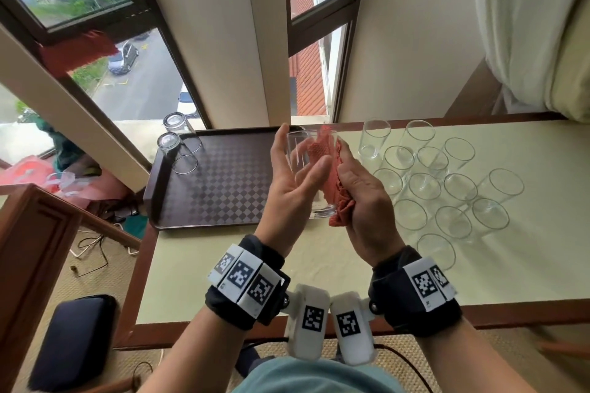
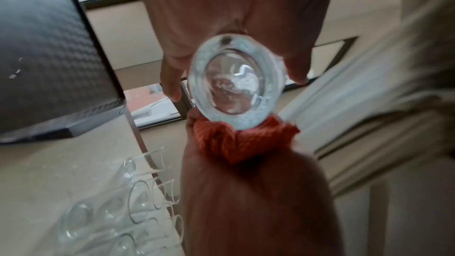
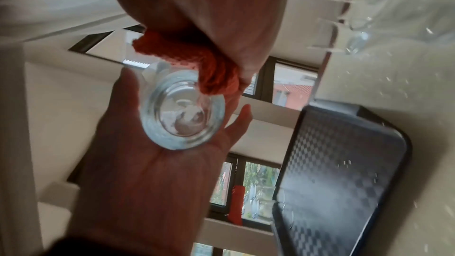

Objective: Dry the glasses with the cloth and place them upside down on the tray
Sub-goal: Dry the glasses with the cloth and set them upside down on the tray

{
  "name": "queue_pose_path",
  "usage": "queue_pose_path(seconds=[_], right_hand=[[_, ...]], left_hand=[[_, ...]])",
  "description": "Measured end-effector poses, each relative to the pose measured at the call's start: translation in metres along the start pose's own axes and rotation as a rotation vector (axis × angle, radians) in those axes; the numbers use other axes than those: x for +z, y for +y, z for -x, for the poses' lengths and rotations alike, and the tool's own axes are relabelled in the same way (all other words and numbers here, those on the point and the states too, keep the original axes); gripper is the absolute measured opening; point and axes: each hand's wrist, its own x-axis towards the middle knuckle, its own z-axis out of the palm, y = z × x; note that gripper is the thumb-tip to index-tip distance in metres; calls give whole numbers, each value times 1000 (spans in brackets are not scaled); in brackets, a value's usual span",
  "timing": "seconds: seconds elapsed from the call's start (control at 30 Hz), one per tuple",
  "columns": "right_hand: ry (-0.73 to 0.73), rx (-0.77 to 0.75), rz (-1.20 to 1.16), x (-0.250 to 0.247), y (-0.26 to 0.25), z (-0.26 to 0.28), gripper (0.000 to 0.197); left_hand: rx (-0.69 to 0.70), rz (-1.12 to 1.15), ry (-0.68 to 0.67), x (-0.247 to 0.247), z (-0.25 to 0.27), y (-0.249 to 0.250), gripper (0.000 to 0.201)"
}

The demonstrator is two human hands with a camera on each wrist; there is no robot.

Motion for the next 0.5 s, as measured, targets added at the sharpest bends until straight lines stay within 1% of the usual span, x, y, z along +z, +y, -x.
queue_pose_path(seconds=[0.03,0.1,0.2,0.23,0.3,0.37,0.4,0.43,0.47,0.5], right_hand=[[-21,16,-43,0,0,0,54],[-53,54,-149,-1,-1,0,50],[-39,97,-263,-4,0,-2,49],[-15,91,-248,-4,0,-3,52],[34,44,-123,-4,-1,-5,55],[64,-3,6,-3,-2,-6,46],[63,-19,42,-1,-2,-6,41],[55,-30,58,0,-1,-6,39],[36,-35,63,1,0,-7,39],[15,-32,60,1,1,-7,40]], left_hand=[[-4,21,2,0,0,0,72],[-39,37,-8,-1,0,1,56],[-81,25,-37,-5,-1,1,62],[-68,2,-17,-6,-1,1,61],[-11,-39,18,-9,-3,0,61],[22,-88,-6,-9,-5,1,52],[13,-112,-24,-8,-5,2,50],[1,-129,-30,-6,-5,4,53],[-6,-148,-21,-5,-5,5,62],[-10,-165,-10,-3,-6,6,78]])
